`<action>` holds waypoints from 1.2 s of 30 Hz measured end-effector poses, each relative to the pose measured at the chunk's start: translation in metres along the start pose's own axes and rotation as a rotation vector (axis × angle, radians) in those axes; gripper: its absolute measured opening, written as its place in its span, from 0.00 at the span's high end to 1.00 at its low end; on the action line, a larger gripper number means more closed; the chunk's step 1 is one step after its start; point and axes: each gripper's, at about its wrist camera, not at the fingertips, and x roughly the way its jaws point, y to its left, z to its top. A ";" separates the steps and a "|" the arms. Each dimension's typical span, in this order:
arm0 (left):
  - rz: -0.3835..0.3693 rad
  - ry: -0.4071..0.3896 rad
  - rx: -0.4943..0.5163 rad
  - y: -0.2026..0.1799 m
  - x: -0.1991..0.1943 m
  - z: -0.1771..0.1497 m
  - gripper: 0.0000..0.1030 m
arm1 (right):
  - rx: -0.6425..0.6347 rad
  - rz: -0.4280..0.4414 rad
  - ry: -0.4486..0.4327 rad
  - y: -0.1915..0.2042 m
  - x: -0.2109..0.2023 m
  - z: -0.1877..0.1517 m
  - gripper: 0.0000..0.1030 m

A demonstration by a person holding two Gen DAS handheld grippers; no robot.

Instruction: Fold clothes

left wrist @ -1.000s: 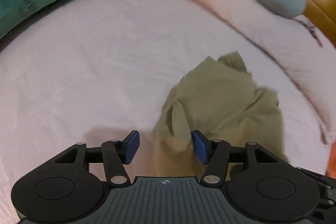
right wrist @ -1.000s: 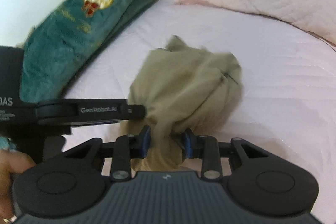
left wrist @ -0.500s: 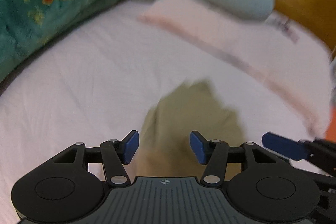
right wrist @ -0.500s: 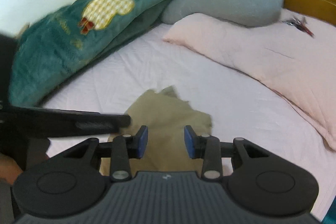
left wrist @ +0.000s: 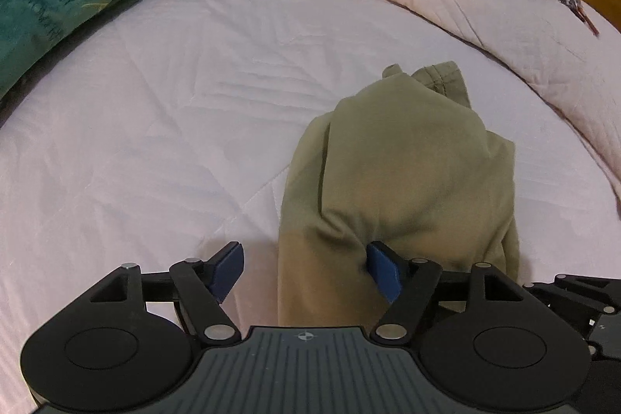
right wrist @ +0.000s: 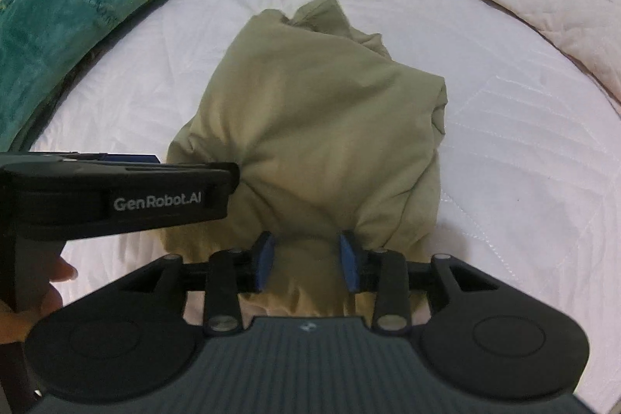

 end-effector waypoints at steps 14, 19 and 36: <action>-0.041 -0.142 -0.126 -0.037 -0.233 0.016 0.22 | 0.009 -0.070 -0.121 0.025 -0.223 0.006 0.17; -0.042 -0.102 -0.155 -0.049 -0.258 0.011 0.18 | -0.022 -0.088 -0.111 0.033 -0.248 0.009 0.16; 0.135 -0.123 -0.101 -0.029 -0.277 -0.011 0.14 | 0.076 -0.260 -0.099 0.038 -0.232 -0.005 0.16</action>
